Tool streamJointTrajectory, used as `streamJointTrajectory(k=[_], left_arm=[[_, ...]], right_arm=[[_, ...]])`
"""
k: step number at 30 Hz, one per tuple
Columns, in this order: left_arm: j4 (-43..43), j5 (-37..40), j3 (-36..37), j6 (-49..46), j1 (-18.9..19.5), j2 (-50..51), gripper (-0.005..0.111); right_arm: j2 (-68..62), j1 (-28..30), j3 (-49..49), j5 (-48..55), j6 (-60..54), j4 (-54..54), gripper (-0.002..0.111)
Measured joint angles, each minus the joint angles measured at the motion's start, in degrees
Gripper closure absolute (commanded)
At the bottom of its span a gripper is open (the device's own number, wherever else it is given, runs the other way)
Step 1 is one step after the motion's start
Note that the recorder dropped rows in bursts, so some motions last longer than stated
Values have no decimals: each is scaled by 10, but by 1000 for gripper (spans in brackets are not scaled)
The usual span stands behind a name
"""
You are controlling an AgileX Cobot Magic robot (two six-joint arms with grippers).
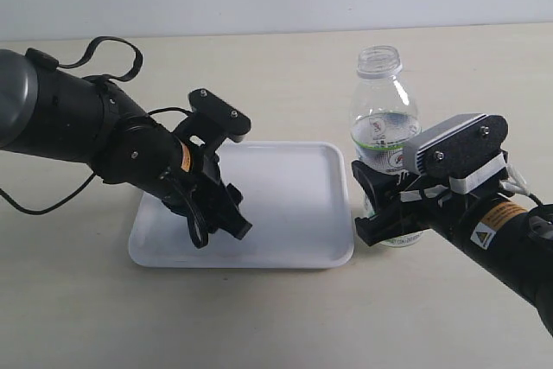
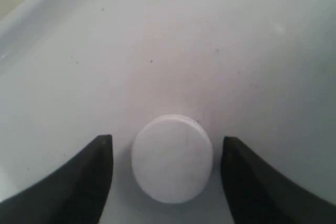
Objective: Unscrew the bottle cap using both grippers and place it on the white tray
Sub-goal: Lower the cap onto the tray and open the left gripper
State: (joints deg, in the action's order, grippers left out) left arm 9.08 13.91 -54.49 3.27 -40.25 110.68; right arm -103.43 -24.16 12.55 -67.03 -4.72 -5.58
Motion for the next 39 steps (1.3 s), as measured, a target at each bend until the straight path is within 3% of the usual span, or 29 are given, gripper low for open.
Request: streamJointTrajectory(k=[7, 13, 22, 25, 34, 39], left_arm=[[0, 4, 0, 8, 0, -8, 46], [0, -8, 41, 30, 0, -91, 46], [0, -157, 172, 51, 0, -245, 46], [0, -167, 179, 51, 0, -265, 46], [1, -169, 180, 51, 0, -270, 46], [1, -170, 180, 51, 0, -270, 46]], right_arm=[[0, 0, 0, 0, 0, -12, 108], [-2, 0, 6, 0, 0, -52, 108], [-45, 0, 46, -18, 0, -52, 107], [-45, 0, 46, -19, 0, -51, 100], [-45, 0, 46, -19, 0, -51, 65], [-45, 0, 46, -19, 0, -51, 59]])
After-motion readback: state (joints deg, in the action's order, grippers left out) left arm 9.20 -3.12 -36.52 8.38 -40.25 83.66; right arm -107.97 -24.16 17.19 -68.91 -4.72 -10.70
